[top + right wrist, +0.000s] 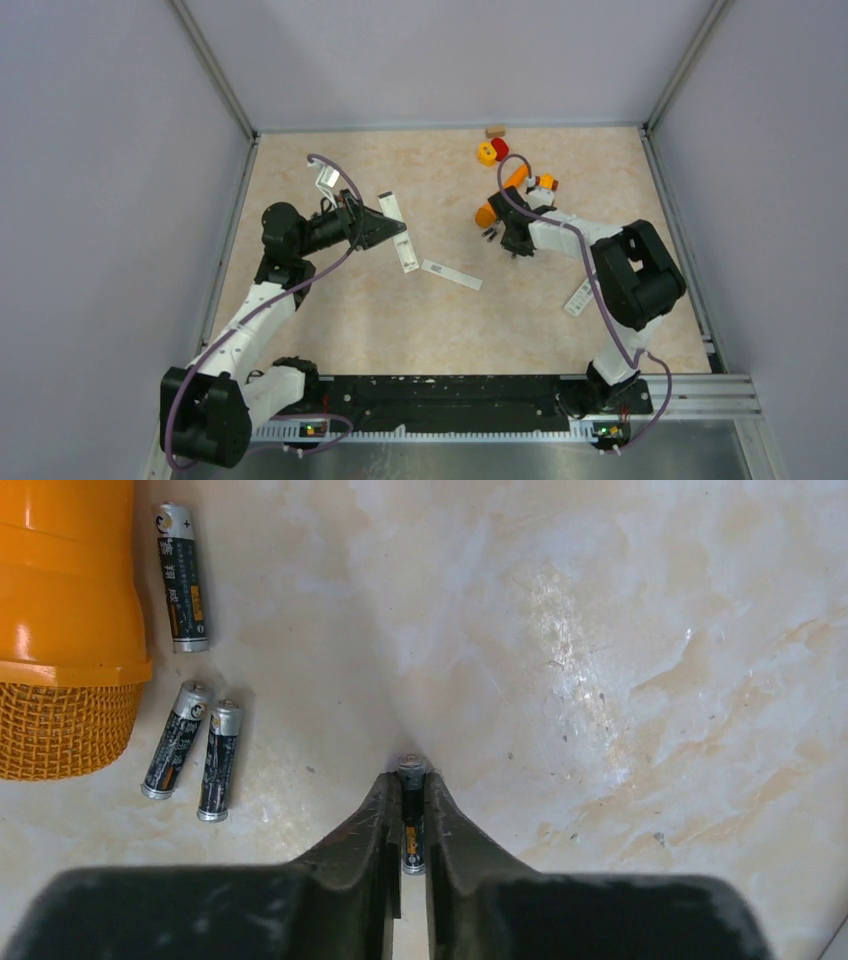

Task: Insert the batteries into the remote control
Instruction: Pick up the battery from the center of the board, then load the battery into the remote control.

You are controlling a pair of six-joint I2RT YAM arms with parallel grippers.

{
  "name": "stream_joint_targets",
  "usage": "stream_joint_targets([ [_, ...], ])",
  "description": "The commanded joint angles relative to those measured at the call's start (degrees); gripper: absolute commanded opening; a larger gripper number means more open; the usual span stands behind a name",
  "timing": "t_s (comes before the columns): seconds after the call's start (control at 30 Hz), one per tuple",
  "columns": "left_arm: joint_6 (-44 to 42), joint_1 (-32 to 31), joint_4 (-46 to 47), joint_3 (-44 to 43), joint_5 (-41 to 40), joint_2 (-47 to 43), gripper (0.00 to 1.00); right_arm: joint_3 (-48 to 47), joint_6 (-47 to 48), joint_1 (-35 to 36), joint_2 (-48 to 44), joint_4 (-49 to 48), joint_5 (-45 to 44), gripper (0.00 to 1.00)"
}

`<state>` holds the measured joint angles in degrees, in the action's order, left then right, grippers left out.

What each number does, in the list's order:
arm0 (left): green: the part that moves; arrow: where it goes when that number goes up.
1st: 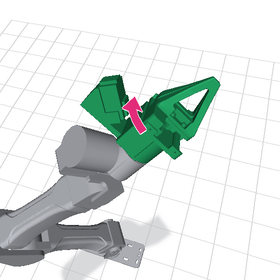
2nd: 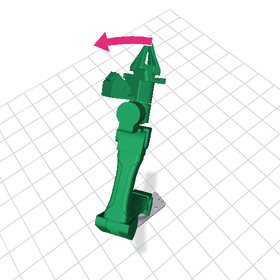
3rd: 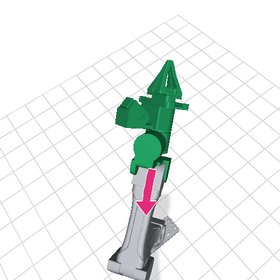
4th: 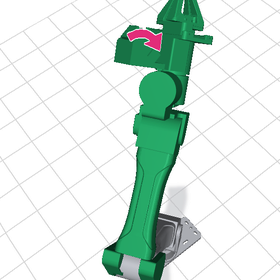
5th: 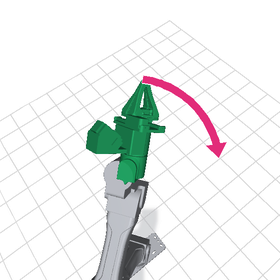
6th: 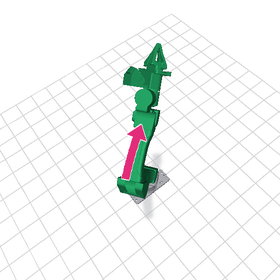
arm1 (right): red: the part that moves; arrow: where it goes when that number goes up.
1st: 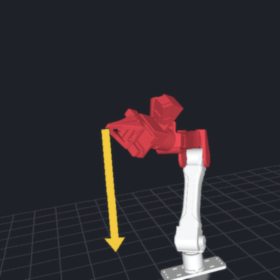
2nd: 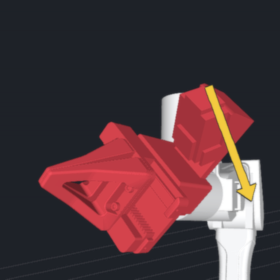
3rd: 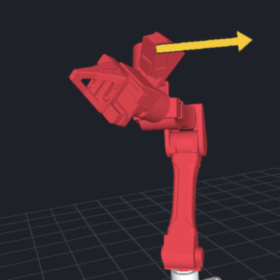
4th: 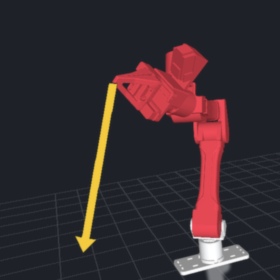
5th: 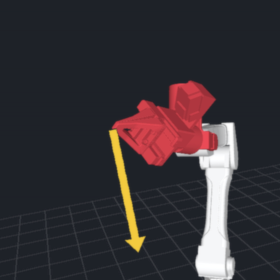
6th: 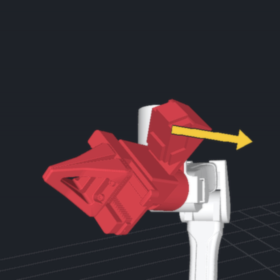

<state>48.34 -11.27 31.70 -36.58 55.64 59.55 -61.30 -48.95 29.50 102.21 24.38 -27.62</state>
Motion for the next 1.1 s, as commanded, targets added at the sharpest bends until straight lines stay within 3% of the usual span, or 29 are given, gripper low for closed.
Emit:
stream_joint_targets([
  [0.0,0.26,-0.24,1.82,-1.95,-0.68,0.54,0.01,-0.84,0.96,-0.4,1.21,-0.35,-0.45,0.03],
  [0.17,0.74,-1.28,0.98,-3.14,-0.64,1.96,0.01,2.83,7.52,-0.05,-6.13,-9.39,5.91,0.0],
  [0.4,1.68,-4.36,0.43,-5.85,-3.77,5.26,0.0,5.73,19.75,3.51,-19.38,-23.75,23.38,0.0],
  [0.63,0.7,-4.38,-4.07,-7.02,-8.82,6.7,0.0,9.89,20.31,5.1,-31.84,-39.41,37.01,0.0],
  [0.87,6.23,-4.38,-0.26,-7.38,-10.47,8.39,0.0,14.85,24.51,8.92,-40.32,-54.03,43.32,0.0],
  [1.07,13.39,-4.38,7.82,-8.15,-9.63,10.18,0.0,15.6,25.54,11.77,-41.48,-59.32,46.76,0.0],
])
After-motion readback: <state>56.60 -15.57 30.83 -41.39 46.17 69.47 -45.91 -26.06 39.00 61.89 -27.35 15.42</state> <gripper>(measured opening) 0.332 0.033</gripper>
